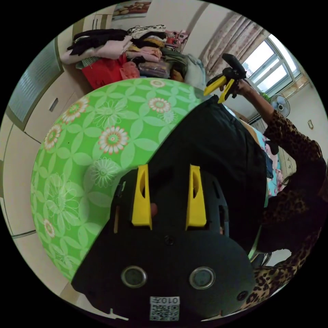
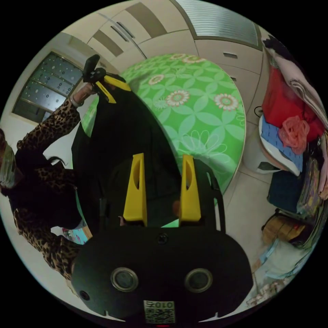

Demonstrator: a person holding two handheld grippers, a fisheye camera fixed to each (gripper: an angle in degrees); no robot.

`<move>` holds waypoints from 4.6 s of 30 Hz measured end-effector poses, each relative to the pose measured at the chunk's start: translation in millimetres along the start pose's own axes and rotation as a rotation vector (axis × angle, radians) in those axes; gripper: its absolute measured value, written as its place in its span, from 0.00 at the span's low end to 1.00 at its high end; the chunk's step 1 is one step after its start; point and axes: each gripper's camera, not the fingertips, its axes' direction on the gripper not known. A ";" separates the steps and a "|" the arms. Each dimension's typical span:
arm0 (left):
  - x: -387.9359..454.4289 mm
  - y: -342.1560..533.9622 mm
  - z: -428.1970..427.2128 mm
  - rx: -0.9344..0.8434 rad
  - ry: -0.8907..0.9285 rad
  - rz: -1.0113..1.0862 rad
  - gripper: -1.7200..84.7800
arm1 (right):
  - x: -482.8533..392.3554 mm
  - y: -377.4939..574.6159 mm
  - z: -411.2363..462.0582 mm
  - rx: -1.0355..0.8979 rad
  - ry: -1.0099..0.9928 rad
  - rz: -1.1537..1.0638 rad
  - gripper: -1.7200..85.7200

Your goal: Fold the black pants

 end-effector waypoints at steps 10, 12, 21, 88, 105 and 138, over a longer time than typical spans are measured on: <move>-9.4 -9.9 6.4 -0.068 -0.054 0.053 0.18 | 40.5 -46.2 46.1 -0.032 -0.088 -0.121 0.17; -7.7 -9.7 4.5 -0.074 -0.030 0.068 0.18 | 40.4 -53.7 49.5 -0.043 -0.097 -0.145 0.17; 8.2 -6.1 -1.4 -0.085 -0.072 0.082 0.09 | 35.6 -106.5 60.5 -0.153 -0.130 -0.167 0.11; 666.2 387.4 -10.6 0.291 -0.518 0.079 0.02 | -669.1 263.1 -247.4 0.371 0.138 -0.353 0.04; 695.5 400.8 -5.5 0.299 -0.489 0.110 0.02 | -719.4 328.8 -349.9 0.393 0.059 -0.360 0.03; 682.7 472.2 44.7 0.386 -0.235 0.004 0.02 | -621.6 573.6 -386.6 0.756 -0.292 -0.109 0.06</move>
